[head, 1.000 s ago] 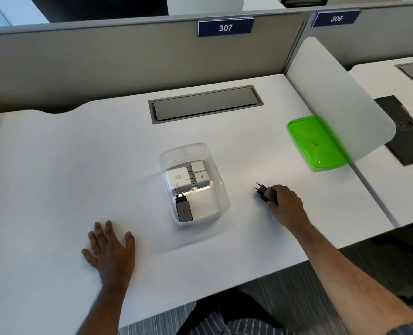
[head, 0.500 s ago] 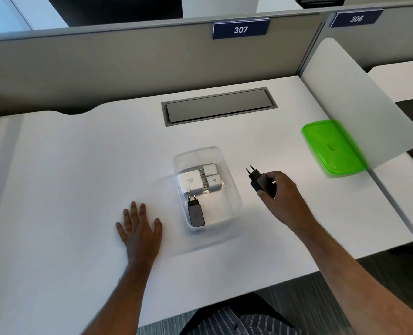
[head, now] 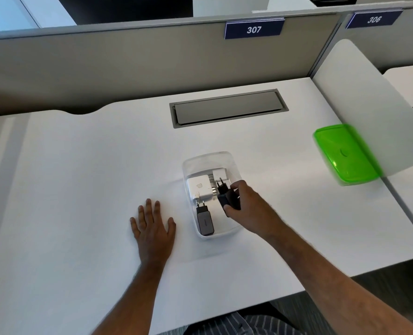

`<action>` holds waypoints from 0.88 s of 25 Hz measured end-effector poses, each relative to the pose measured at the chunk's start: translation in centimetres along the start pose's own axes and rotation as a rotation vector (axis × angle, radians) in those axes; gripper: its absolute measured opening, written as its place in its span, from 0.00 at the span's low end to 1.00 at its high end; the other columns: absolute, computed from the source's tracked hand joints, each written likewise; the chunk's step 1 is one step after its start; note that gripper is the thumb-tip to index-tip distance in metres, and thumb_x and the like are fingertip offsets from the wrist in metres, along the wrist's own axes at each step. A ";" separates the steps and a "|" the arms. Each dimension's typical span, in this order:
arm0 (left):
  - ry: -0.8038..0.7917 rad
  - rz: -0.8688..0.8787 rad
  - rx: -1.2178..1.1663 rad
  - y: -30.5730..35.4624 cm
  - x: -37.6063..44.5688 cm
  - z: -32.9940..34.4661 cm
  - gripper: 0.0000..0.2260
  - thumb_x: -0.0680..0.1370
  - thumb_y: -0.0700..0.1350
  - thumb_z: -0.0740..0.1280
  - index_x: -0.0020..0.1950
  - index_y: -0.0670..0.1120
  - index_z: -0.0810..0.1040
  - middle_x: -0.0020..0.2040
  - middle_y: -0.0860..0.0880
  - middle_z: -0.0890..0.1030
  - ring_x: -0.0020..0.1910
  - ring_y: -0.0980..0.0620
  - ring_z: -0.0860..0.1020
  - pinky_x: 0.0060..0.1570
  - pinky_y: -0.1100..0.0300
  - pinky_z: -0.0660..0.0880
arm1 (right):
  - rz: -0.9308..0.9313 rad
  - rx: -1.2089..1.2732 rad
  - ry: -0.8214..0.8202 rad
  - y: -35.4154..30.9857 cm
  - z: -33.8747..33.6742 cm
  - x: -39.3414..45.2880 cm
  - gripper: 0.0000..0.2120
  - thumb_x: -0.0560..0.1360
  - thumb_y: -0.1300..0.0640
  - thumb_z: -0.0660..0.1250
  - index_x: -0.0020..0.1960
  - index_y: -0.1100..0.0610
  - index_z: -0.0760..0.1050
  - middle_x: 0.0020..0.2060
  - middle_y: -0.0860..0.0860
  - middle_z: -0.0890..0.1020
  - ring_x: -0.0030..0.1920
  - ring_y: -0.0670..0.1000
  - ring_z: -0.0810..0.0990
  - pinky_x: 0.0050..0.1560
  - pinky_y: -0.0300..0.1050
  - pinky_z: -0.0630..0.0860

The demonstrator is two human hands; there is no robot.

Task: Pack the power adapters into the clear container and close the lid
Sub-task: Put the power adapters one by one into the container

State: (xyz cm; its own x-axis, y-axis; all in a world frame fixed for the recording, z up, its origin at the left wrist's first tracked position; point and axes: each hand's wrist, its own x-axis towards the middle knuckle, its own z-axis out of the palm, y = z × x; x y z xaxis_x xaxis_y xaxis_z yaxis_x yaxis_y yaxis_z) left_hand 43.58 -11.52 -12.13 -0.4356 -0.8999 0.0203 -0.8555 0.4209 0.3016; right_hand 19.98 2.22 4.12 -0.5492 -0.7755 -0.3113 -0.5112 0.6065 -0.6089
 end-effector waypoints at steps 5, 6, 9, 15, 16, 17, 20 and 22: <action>-0.010 0.004 0.004 0.0 0.0 -0.1 0.30 0.80 0.56 0.58 0.81 0.47 0.61 0.83 0.46 0.59 0.82 0.42 0.56 0.79 0.38 0.51 | -0.010 -0.299 -0.133 -0.7 2.3 1.6 0.21 0.76 0.49 0.67 0.64 0.57 0.67 0.57 0.55 0.78 0.53 0.60 0.81 0.46 0.49 0.76; -0.011 0.006 0.003 0.0 0.0 -0.1 0.30 0.80 0.56 0.58 0.81 0.47 0.61 0.83 0.46 0.59 0.82 0.42 0.56 0.79 0.38 0.51 | 0.001 -0.323 -0.152 -0.6 2.6 1.9 0.20 0.76 0.49 0.67 0.63 0.58 0.67 0.56 0.55 0.78 0.52 0.60 0.82 0.43 0.47 0.74; -0.006 0.004 -0.006 0.0 0.0 -0.2 0.30 0.80 0.56 0.59 0.81 0.47 0.62 0.83 0.46 0.60 0.82 0.42 0.57 0.79 0.38 0.51 | 0.027 -0.355 -0.223 -0.3 3.5 2.7 0.22 0.76 0.50 0.68 0.64 0.59 0.67 0.55 0.56 0.79 0.52 0.59 0.82 0.42 0.45 0.69; -0.007 0.011 -0.016 0.0 0.0 -0.2 0.30 0.80 0.55 0.60 0.81 0.47 0.63 0.83 0.45 0.60 0.82 0.42 0.57 0.79 0.38 0.51 | 0.065 -0.404 -0.283 0.2 4.6 3.7 0.27 0.73 0.51 0.71 0.66 0.61 0.67 0.55 0.57 0.81 0.53 0.59 0.82 0.43 0.46 0.74; -0.005 0.013 -0.017 0.0 0.0 -0.2 0.30 0.80 0.55 0.60 0.81 0.47 0.63 0.83 0.45 0.60 0.82 0.42 0.57 0.79 0.38 0.51 | 0.074 -0.405 -0.283 0.3 4.7 3.8 0.28 0.72 0.51 0.72 0.65 0.62 0.67 0.55 0.58 0.81 0.53 0.60 0.82 0.43 0.46 0.74; -0.008 0.013 -0.018 -0.1 0.1 -0.2 0.30 0.80 0.55 0.59 0.81 0.47 0.63 0.83 0.45 0.60 0.82 0.42 0.56 0.79 0.38 0.51 | 0.083 -0.402 -0.285 0.4 4.9 3.9 0.29 0.72 0.50 0.73 0.66 0.62 0.67 0.55 0.58 0.81 0.53 0.60 0.82 0.43 0.46 0.74; -0.024 0.012 -0.025 -0.1 0.1 -0.3 0.30 0.80 0.56 0.59 0.81 0.47 0.62 0.83 0.45 0.60 0.82 0.42 0.56 0.80 0.39 0.50 | 0.093 -0.384 -0.295 0.7 5.1 4.0 0.32 0.71 0.49 0.76 0.66 0.62 0.66 0.56 0.58 0.81 0.53 0.59 0.82 0.43 0.45 0.72; -0.029 0.006 -0.021 -0.1 0.2 -0.3 0.30 0.80 0.56 0.59 0.81 0.47 0.62 0.83 0.46 0.60 0.82 0.42 0.56 0.80 0.39 0.50 | 0.092 -0.367 -0.293 0.8 5.2 4.0 0.34 0.70 0.47 0.76 0.67 0.61 0.65 0.56 0.58 0.80 0.54 0.59 0.82 0.43 0.45 0.73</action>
State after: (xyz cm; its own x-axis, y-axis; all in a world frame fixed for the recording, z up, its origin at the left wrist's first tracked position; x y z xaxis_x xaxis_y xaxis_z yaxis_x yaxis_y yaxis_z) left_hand 43.65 -11.73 -11.81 -0.4488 -0.8936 -0.0057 -0.8471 0.4234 0.3213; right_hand 20.86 -1.29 -1.41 -0.4205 -0.7002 -0.5770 -0.6975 0.6562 -0.2880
